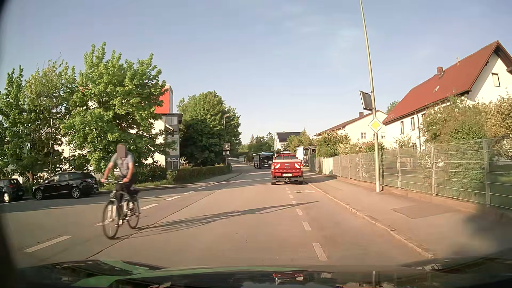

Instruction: Follow the waypoints while adhering to traffic rules and regulations

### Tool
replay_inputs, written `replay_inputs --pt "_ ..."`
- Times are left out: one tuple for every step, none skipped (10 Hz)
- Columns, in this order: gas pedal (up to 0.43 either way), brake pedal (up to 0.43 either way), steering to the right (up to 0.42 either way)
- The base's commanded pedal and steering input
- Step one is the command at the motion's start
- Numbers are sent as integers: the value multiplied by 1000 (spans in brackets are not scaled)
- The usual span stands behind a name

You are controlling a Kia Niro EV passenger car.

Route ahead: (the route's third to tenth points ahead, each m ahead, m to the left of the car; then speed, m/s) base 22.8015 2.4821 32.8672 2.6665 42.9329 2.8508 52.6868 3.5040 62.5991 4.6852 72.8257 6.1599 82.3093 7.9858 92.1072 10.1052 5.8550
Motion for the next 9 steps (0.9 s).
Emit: replay_inputs --pt "0 0 13" --pt "0 0 12" --pt "0 0 11" --pt "0 0 9" --pt "0 0 5" --pt "0 0 -2" --pt "0 0 -8" --pt "0 37 -7" --pt "0 116 -3"
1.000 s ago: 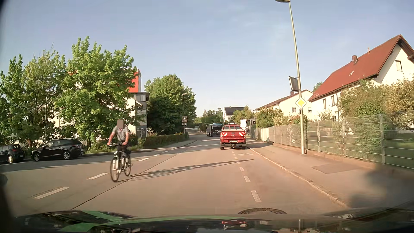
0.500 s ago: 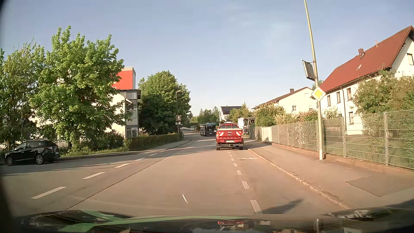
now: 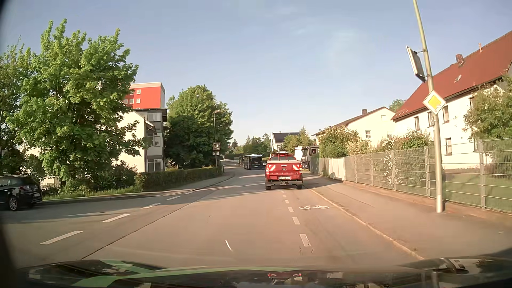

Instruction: Follow the waypoints while adhering to traffic rules and regulations

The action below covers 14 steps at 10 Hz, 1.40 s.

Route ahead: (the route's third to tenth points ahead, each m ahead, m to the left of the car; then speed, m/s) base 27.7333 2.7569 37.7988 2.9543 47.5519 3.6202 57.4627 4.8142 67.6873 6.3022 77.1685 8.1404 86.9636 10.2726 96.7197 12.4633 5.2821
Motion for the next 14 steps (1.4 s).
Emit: replay_inputs --pt "0 140 -1" --pt "0 152 -1" --pt "0 152 -2" --pt "0 159 -3" --pt "0 165 -2" --pt "0 171 -2" --pt "0 189 -2" --pt "0 201 -3" --pt "0 213 -3" --pt "0 220 -3" --pt "0 220 -3" --pt "0 220 -2" --pt "0 220 -3" --pt "0 220 -2"
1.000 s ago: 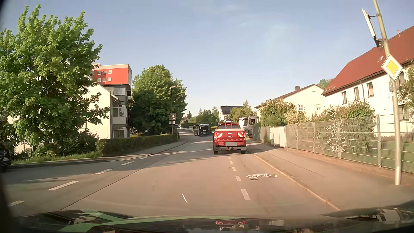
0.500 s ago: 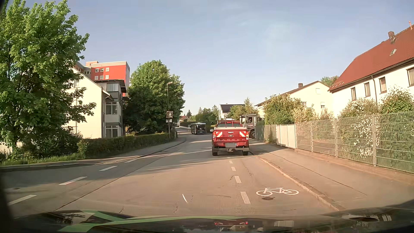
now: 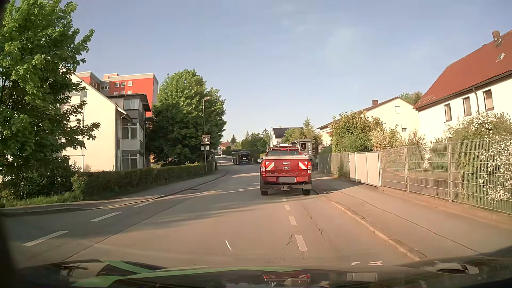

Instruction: Follow the waypoints while adhering to traffic rules and regulations

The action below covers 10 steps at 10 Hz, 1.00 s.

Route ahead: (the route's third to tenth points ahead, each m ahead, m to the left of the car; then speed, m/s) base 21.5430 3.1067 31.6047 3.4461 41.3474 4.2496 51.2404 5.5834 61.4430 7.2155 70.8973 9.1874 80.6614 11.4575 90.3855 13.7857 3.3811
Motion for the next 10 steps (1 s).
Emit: replay_inputs --pt "0 220 -4" --pt "0 226 -5" --pt "0 220 -6" --pt "0 220 -6" --pt "0 220 -7" --pt "0 220 -7" --pt "0 220 -6" --pt "0 207 -6" --pt "0 201 -6" --pt "0 195 -5"
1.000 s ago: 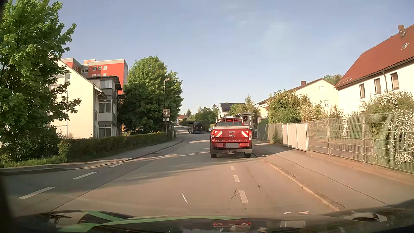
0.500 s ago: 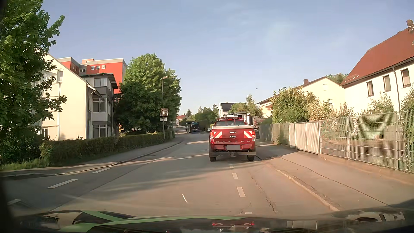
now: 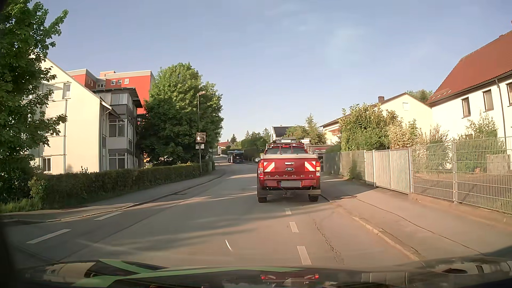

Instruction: Follow the waypoints while adhering to traffic rules and regulations

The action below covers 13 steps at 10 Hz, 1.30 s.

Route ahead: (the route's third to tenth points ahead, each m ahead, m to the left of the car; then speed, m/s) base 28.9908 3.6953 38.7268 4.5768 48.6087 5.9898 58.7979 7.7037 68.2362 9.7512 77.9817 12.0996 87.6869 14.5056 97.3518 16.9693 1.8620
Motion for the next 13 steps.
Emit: replay_inputs --pt "0 177 -3" --pt "0 171 0" --pt "0 152 1" --pt "0 122 2" --pt "0 91 1" --pt "0 6 1" --pt "0 0 1" --pt "0 0 1" --pt "0 0 1" --pt "0 0 2" --pt "0 0 2" --pt "0 0 4" --pt "0 0 7"
